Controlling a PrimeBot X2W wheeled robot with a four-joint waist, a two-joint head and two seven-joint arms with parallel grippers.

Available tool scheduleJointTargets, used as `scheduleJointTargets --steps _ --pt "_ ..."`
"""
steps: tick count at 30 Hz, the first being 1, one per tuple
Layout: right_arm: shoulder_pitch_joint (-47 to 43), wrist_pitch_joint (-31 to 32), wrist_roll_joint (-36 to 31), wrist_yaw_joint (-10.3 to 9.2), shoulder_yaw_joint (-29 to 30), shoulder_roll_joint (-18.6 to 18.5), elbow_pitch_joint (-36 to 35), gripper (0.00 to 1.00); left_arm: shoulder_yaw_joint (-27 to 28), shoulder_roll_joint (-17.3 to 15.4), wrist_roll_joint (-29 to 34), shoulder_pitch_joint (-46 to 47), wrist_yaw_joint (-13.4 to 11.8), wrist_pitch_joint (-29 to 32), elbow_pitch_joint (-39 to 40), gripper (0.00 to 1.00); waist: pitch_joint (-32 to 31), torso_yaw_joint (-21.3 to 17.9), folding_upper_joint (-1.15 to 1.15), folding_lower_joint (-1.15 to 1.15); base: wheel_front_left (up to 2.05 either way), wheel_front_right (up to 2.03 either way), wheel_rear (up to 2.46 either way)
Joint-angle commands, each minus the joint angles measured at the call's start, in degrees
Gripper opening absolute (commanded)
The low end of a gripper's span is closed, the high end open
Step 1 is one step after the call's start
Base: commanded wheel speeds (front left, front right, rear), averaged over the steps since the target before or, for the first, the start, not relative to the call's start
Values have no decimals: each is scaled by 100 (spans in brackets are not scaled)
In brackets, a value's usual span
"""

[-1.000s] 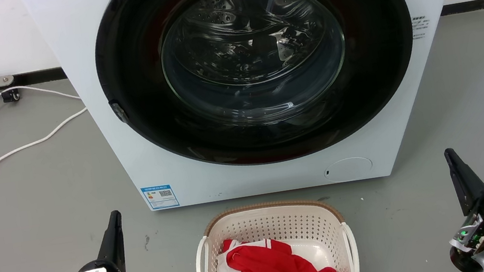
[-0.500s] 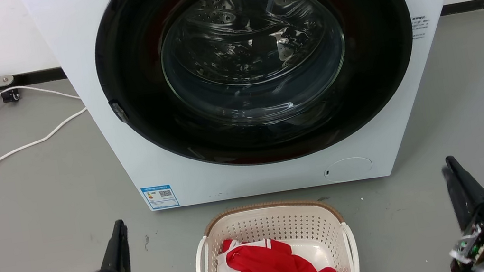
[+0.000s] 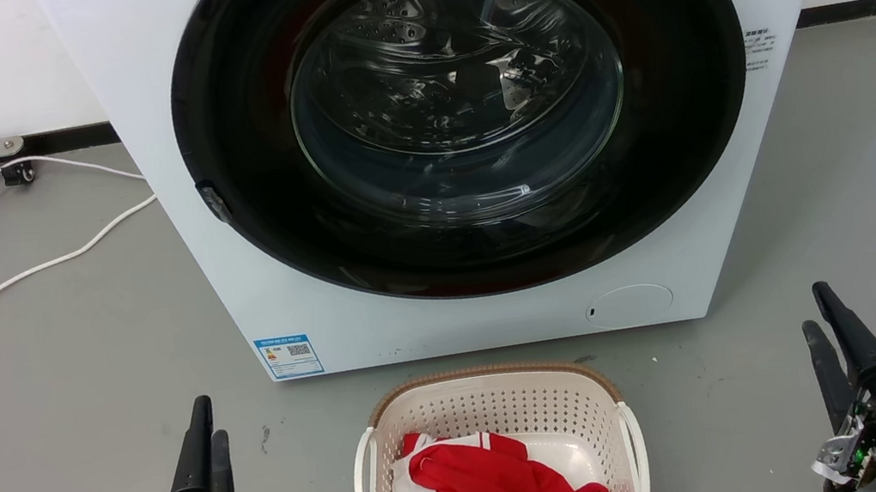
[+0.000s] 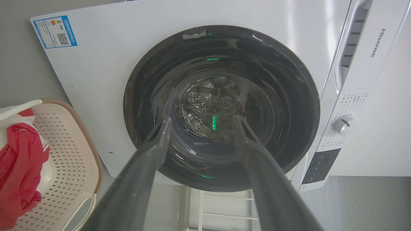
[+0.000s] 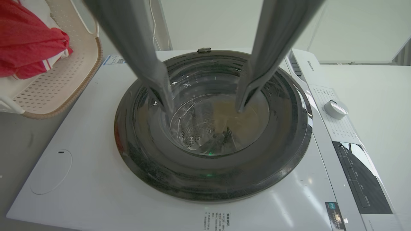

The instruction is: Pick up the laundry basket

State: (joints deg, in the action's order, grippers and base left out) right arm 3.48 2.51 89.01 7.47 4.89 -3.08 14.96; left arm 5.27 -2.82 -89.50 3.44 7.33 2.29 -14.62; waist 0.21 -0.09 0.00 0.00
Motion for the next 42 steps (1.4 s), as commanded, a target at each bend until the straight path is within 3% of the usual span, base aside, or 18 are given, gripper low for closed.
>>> scheduleJointTargets --steps 1,6,19,29,42 --pt "71 -77 -150 2 0 -14 -114 100 36 -26 148 35 5 -74 121 100 0 -1 0 0 0 0 0" --pt "68 -200 -420 3 23 -12 -141 100 117 -25 482 3 6 -195 140 100 0 -1 0 0 0 0 0" --pt "105 -471 -2109 3 214 -7 -338 100 355 -24 1395 -52 -177 -464 495 100 0 5 0 0 0 0 0" --pt "134 -672 -4004 3 194 -4 -1097 100 338 -22 2642 -81 -515 -663 1309 100 40 3 0 0 0 0 0" --pt "-8 -904 -5913 2 -159 1 -1622 100 -388 -21 4717 -252 -655 -890 1935 100 64 -3 0 0 0 0 0"
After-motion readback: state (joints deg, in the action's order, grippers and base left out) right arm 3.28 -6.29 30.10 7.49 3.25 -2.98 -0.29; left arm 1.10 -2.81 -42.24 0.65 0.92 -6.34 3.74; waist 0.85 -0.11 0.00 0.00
